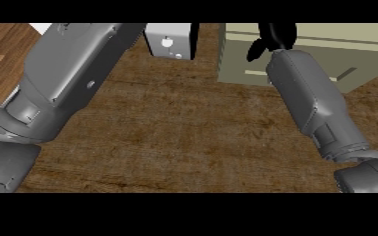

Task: Pick up the can, place it into the drawer and close the drawer

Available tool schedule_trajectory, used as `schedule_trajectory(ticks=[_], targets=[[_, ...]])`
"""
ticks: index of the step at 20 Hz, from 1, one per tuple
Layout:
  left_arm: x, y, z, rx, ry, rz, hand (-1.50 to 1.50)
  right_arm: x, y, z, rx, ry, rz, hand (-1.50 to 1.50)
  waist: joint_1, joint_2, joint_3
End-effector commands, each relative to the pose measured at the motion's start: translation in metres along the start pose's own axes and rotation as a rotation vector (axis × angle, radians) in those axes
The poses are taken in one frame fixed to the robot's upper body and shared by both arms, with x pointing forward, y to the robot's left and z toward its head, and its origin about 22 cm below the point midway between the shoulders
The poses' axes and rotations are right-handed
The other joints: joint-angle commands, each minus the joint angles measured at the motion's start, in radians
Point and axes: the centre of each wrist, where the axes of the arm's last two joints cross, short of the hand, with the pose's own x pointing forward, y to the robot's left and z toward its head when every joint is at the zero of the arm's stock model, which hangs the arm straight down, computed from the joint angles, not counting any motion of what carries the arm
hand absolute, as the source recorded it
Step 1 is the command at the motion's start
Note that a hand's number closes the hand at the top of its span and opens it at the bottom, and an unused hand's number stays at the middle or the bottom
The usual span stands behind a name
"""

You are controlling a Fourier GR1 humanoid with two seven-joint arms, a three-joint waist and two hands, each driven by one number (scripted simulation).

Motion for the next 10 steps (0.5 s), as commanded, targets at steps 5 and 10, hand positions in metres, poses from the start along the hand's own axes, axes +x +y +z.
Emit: schedule_trajectory(ticks=[5, 10], targets=[[-0.017, 0.027, 0.008, -0.008, 0.008, -0.001, -1.50, 0.026, -0.027, -0.032, -0.120, -0.015, -0.208, -1.50, 0.019, -0.003, -0.001], [-0.024, 0.027, 0.019, -0.022, 0.011, 0.005, -1.50, 0.020, -0.026, -0.032, -0.115, -0.028, -0.229, -1.50, 0.016, -0.008, -0.001]])
